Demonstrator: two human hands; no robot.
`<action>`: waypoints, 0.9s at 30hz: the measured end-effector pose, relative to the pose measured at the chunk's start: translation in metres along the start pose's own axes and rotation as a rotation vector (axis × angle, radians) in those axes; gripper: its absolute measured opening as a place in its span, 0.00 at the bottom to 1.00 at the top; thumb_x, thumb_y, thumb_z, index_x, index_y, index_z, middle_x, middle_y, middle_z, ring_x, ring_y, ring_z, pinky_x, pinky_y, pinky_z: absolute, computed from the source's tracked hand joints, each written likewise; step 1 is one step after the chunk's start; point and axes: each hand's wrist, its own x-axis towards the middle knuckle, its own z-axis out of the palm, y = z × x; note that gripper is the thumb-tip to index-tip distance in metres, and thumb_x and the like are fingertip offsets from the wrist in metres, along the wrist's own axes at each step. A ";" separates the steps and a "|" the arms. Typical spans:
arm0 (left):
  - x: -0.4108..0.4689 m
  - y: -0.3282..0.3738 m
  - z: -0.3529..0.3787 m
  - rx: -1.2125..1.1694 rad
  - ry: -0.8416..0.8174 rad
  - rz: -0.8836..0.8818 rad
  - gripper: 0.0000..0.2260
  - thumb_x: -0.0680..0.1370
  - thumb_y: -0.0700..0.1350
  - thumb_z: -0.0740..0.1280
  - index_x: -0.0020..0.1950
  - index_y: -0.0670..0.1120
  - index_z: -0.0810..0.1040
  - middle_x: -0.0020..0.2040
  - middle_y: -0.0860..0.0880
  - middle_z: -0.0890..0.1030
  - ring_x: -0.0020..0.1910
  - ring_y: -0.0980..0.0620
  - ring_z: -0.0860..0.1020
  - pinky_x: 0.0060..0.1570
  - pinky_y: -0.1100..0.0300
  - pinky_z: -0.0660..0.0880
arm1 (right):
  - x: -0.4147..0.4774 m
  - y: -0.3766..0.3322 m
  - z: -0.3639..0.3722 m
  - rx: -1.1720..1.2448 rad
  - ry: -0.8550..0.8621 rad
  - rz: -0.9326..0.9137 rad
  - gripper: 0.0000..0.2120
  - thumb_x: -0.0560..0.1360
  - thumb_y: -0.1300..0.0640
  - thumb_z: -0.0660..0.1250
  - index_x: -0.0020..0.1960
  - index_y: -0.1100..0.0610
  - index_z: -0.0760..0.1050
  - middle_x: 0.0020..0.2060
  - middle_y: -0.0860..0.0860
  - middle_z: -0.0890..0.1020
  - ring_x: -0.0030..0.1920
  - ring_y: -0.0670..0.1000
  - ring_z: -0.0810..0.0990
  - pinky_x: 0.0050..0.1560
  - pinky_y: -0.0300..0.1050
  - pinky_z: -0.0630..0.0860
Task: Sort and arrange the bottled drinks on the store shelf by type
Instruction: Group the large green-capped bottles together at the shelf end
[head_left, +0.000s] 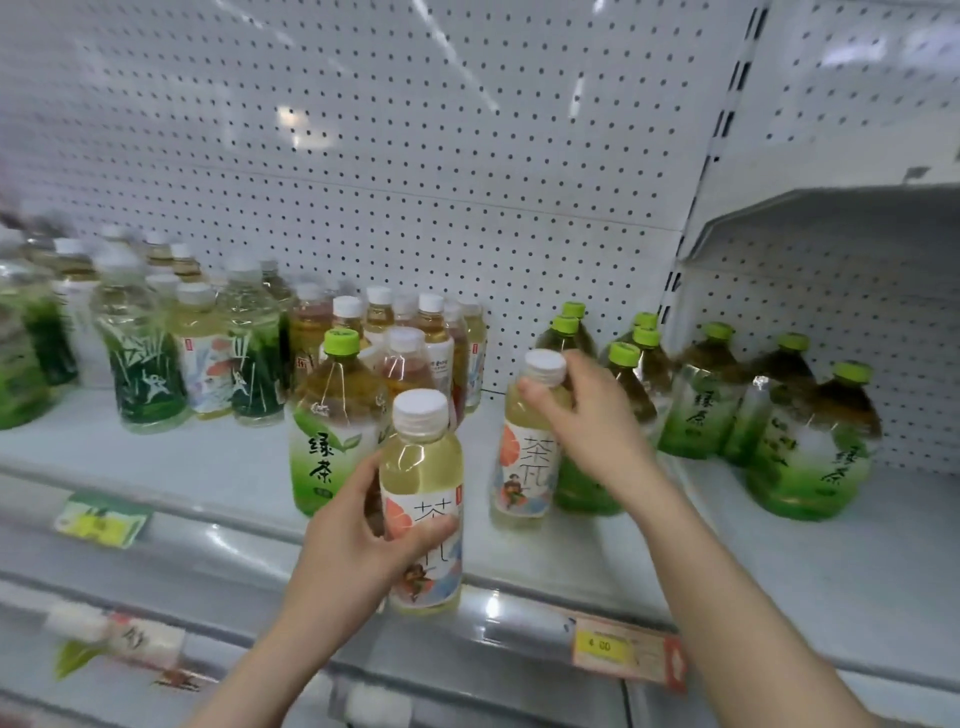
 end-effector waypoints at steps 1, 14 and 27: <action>0.000 -0.003 -0.007 0.002 -0.015 0.012 0.25 0.64 0.49 0.79 0.54 0.65 0.71 0.46 0.72 0.80 0.45 0.70 0.79 0.39 0.76 0.73 | 0.007 -0.003 0.017 -0.037 0.000 0.018 0.22 0.75 0.36 0.61 0.60 0.51 0.73 0.57 0.48 0.76 0.58 0.51 0.76 0.58 0.53 0.75; 0.008 -0.011 -0.014 -0.064 -0.134 -0.003 0.27 0.63 0.48 0.80 0.56 0.64 0.72 0.47 0.70 0.81 0.46 0.67 0.80 0.44 0.70 0.76 | 0.076 -0.028 0.078 -0.159 0.043 0.281 0.23 0.80 0.44 0.61 0.68 0.60 0.69 0.65 0.57 0.72 0.63 0.58 0.73 0.57 0.50 0.71; 0.027 0.011 0.050 -0.108 -0.199 0.041 0.26 0.64 0.49 0.79 0.59 0.60 0.73 0.47 0.69 0.81 0.45 0.67 0.80 0.40 0.73 0.75 | -0.023 0.041 -0.016 -0.448 0.401 0.269 0.40 0.75 0.42 0.68 0.78 0.52 0.51 0.69 0.59 0.68 0.68 0.60 0.67 0.61 0.55 0.71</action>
